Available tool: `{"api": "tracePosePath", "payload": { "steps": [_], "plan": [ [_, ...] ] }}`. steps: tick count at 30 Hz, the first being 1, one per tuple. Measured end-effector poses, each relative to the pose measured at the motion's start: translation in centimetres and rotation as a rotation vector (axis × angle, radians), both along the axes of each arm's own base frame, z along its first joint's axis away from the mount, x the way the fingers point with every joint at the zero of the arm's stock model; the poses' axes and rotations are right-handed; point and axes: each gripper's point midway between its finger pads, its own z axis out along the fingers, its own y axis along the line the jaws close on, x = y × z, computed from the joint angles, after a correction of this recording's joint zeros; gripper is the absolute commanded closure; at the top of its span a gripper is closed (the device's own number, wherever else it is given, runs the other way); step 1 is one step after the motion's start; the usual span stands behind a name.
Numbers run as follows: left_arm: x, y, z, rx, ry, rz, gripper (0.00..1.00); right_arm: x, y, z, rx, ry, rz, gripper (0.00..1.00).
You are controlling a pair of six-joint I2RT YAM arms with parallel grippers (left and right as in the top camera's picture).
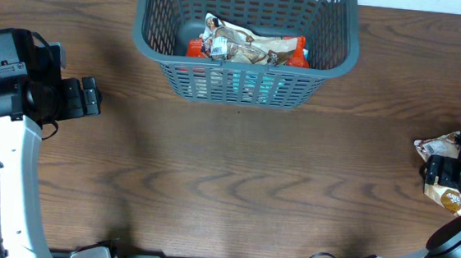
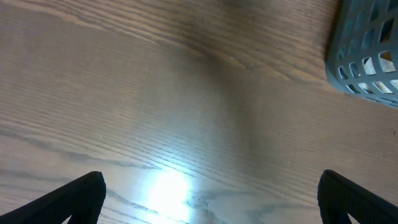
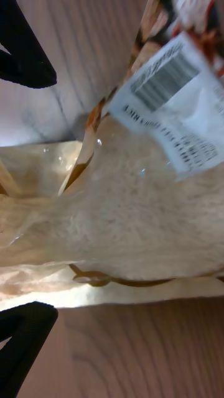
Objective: Pack container
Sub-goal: 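Reach the right gripper to the clear rice bag and grasp it, then lift the rice bag into the basket and release it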
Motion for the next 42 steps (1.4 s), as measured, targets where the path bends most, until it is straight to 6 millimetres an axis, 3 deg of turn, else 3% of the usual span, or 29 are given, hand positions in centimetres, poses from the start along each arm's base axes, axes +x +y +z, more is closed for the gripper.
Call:
{"api": "tracePosePath", "payload": {
  "steps": [4,8,12,17,33,38,40,42],
  "plan": [
    [0.0,0.0,0.0,0.000,0.000,0.000,0.01,-0.4,0.3,-2.3,0.038,0.046,0.008,0.06],
    [-0.1,0.0,0.0,-0.001,0.004,0.000,0.01,0.0,0.1,-2.7,0.046,0.035,0.016,0.23],
    [-0.1,0.0,-0.1,-0.002,0.006,0.000,0.01,0.5,-0.3,-2.6,0.031,0.019,0.021,0.69],
    [-0.2,-0.1,-0.1,-0.002,0.008,0.000,0.01,0.7,-0.7,-2.5,0.020,0.005,0.002,0.97],
    [-0.6,-0.2,1.1,0.009,-0.031,0.000,0.01,1.7,-0.2,-2.2,0.054,-0.032,-0.062,0.99],
    [-0.7,-0.2,1.3,0.010,-0.035,0.000,0.01,4.9,2.6,-1.1,0.079,-0.063,-0.004,0.99],
    [-0.7,-0.2,1.3,0.011,-0.034,0.000,0.01,6.8,3.9,0.2,0.079,-0.088,0.036,0.99],
    [-0.7,-0.2,1.3,0.010,-0.034,0.000,0.01,9.5,5.5,3.3,0.061,-0.130,0.093,0.99]
  ]
}}
